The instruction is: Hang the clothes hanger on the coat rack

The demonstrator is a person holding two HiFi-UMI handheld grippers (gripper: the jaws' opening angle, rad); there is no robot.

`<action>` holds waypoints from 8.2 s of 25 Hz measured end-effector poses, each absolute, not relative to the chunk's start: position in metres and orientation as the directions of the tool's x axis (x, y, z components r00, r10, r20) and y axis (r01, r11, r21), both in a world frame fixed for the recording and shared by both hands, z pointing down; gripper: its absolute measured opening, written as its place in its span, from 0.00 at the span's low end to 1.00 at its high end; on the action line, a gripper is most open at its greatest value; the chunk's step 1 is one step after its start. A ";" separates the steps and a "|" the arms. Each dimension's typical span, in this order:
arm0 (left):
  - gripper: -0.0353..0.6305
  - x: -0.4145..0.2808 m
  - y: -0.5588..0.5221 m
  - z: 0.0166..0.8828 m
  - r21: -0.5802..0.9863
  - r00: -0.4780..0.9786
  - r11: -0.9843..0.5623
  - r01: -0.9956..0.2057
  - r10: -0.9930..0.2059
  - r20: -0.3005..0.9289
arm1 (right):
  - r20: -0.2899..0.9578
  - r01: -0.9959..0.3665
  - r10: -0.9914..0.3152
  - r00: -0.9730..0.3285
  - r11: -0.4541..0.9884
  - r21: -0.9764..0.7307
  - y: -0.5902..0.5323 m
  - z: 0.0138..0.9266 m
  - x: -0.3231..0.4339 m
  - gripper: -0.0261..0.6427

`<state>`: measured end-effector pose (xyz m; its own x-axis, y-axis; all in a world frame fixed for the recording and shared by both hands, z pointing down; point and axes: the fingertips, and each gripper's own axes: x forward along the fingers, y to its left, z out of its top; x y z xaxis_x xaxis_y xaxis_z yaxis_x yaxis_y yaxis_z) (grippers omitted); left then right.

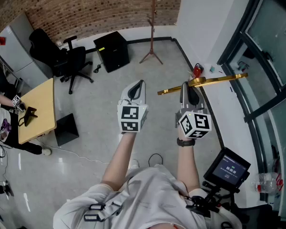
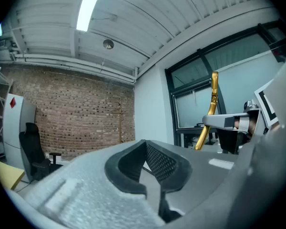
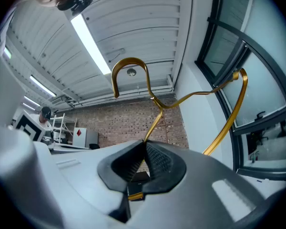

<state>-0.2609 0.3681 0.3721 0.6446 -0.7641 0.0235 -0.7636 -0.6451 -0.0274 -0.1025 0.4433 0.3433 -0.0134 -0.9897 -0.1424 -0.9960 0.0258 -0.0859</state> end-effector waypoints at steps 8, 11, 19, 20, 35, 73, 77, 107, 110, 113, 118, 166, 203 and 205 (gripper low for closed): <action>0.05 -0.262 0.371 0.359 -0.090 0.683 -0.679 -0.729 -0.730 -0.019 | -0.112 -1.000 -0.993 -0.021 0.020 0.006 0.432 0.348 -0.125 0.06; 0.05 -0.275 0.366 0.361 -0.078 0.700 -0.697 -0.713 -0.713 -0.034 | -0.103 -1.000 -0.994 -0.024 0.023 0.011 0.423 0.352 -0.142 0.06; 0.05 -0.329 0.336 0.375 0.000 0.692 -0.693 -0.721 -0.720 -0.049 | -0.087 -1.000 -0.996 -0.010 0.008 0.019 0.397 0.363 -0.186 0.06; 0.05 -0.331 0.332 0.376 0.012 0.689 -0.690 -0.724 -0.723 -0.052 | -0.081 -1.000 -0.997 -0.010 0.008 0.024 0.395 0.363 -0.187 0.06; 0.05 -0.317 0.214 0.397 0.037 0.610 -0.610 -0.792 -0.792 -0.003 | -0.073 -0.990 -0.990 -0.125 0.129 -0.053 0.257 0.391 -0.183 0.06; 0.05 -0.096 -0.208 0.391 0.028 0.737 -0.739 -0.673 -0.673 -0.062 | 0.022 -0.990 -1.000 0.017 -0.020 -0.138 -0.147 0.409 0.023 0.05; 0.05 -0.073 -0.248 0.405 0.051 0.766 -0.767 -0.640 -0.641 -0.034 | 0.078 -0.990 -0.997 0.009 -0.020 -0.141 -0.190 0.426 0.036 0.05; 0.05 0.110 -0.507 0.427 -0.026 0.582 -0.585 -0.810 -0.809 0.079 | 0.092 -0.913 -0.978 -0.186 0.137 -0.384 -0.491 0.479 0.246 0.10; 0.05 0.115 -0.532 0.429 -0.027 0.590 -0.594 -0.804 -0.803 0.080 | 0.098 -0.912 -0.978 -0.183 0.131 -0.390 -0.517 0.484 0.250 0.10; 0.05 0.114 -0.562 0.431 -0.017 0.591 -0.593 -0.805 -0.804 0.066 | 0.094 -0.913 -0.978 -0.186 0.137 -0.385 -0.549 0.481 0.249 0.10; 0.05 0.101 -0.624 0.398 -0.089 0.554 -0.553 -0.829 -0.832 0.007 | 0.052 -0.925 -0.972 -0.228 0.200 -0.323 -0.608 0.445 0.235 0.11; 0.05 0.130 -0.717 0.346 0.009 0.649 -0.651 -0.759 -0.758 -0.059 | 0.065 -0.944 -0.956 -0.286 0.270 -0.188 -0.747 0.405 0.221 0.17; 0.05 0.212 -0.386 0.439 0.065 0.680 -0.677 -0.733 -0.730 0.072 | 0.075 -0.947 -0.983 -0.166 0.138 -0.289 -0.362 0.484 0.287 0.05; 0.05 0.225 -0.354 0.443 0.052 0.689 -0.688 -0.724 -0.718 0.102 | 0.094 -0.927 -0.982 -0.164 0.120 -0.355 -0.331 0.492 0.299 0.05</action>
